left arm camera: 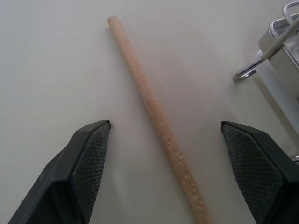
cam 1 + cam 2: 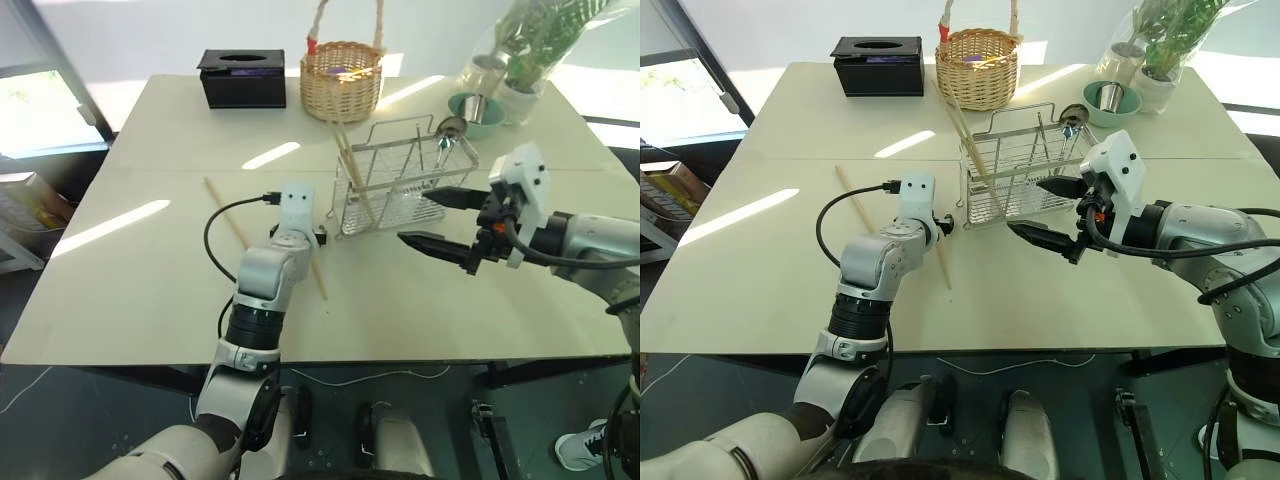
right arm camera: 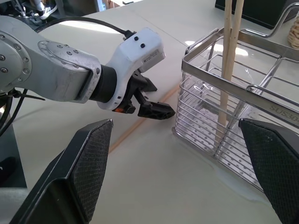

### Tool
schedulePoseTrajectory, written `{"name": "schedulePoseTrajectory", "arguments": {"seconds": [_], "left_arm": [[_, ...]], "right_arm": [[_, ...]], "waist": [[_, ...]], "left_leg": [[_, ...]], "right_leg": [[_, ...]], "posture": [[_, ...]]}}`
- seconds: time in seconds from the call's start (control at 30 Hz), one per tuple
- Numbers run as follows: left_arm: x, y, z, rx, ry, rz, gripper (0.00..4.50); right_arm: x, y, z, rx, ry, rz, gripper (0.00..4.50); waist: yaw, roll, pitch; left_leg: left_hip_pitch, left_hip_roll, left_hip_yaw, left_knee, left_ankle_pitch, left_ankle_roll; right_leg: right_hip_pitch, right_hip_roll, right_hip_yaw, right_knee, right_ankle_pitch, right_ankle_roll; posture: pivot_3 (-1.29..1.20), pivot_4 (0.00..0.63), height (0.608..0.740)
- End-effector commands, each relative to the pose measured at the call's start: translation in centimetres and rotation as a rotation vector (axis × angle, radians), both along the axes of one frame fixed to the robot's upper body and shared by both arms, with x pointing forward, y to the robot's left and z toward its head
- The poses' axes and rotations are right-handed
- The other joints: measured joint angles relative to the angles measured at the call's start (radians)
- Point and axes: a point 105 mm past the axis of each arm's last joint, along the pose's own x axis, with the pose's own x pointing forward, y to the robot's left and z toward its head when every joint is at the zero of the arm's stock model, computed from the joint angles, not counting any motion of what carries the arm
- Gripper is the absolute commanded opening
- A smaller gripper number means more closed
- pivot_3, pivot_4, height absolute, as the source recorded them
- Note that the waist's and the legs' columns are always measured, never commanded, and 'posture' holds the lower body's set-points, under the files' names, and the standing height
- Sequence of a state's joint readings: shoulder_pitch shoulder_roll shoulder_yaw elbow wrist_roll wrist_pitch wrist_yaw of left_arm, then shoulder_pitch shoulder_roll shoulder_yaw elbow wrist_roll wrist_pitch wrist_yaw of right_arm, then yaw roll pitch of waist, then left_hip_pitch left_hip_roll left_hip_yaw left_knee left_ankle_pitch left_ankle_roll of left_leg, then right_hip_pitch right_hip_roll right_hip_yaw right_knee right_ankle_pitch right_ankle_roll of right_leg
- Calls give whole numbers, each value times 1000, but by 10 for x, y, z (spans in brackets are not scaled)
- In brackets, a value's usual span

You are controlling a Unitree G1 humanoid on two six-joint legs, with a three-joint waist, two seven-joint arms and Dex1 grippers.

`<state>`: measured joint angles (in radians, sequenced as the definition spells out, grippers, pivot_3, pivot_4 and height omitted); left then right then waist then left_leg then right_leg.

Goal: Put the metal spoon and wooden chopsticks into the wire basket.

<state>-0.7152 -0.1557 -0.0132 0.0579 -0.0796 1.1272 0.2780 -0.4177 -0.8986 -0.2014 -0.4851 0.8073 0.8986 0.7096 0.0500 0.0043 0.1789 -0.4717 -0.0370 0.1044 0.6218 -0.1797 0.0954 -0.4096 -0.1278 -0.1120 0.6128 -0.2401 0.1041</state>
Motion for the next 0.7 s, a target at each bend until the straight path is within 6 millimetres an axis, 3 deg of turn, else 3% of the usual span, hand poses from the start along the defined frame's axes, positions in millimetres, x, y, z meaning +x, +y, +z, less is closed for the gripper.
{"name": "schedulePoseTrajectory", "arguments": {"seconds": [0.03,0.13,0.33,0.7], "left_arm": [[-9,5,-28,14,113,35,4006],[-12,6,-32,-16,139,56,3174],[-16,12,-38,-47,177,122,33],[-17,18,-38,-51,174,155,33]], "right_arm": [[-2,-1,14,6,-70,-5,4448],[-2,-1,14,6,-71,-9,4500],[-2,-4,16,14,-64,-9,4500],[-12,-11,21,37,22,32,4500]], "waist": [[-3,0,0],[-8,0,0],[-9,0,0],[-11,1,-1]], "left_leg": [[0,0,0,0,0,0],[0,0,0,0,0,0],[0,0,0,0,0,0],[2,0,0,0,0,0]], "right_leg": [[0,0,0,0,0,0],[0,0,0,0,0,0],[0,0,0,0,2,3],[2,0,0,0,2,3]], "posture": [[0,150,740],[0,150,740],[0,150,740],[0,150,740]]}}
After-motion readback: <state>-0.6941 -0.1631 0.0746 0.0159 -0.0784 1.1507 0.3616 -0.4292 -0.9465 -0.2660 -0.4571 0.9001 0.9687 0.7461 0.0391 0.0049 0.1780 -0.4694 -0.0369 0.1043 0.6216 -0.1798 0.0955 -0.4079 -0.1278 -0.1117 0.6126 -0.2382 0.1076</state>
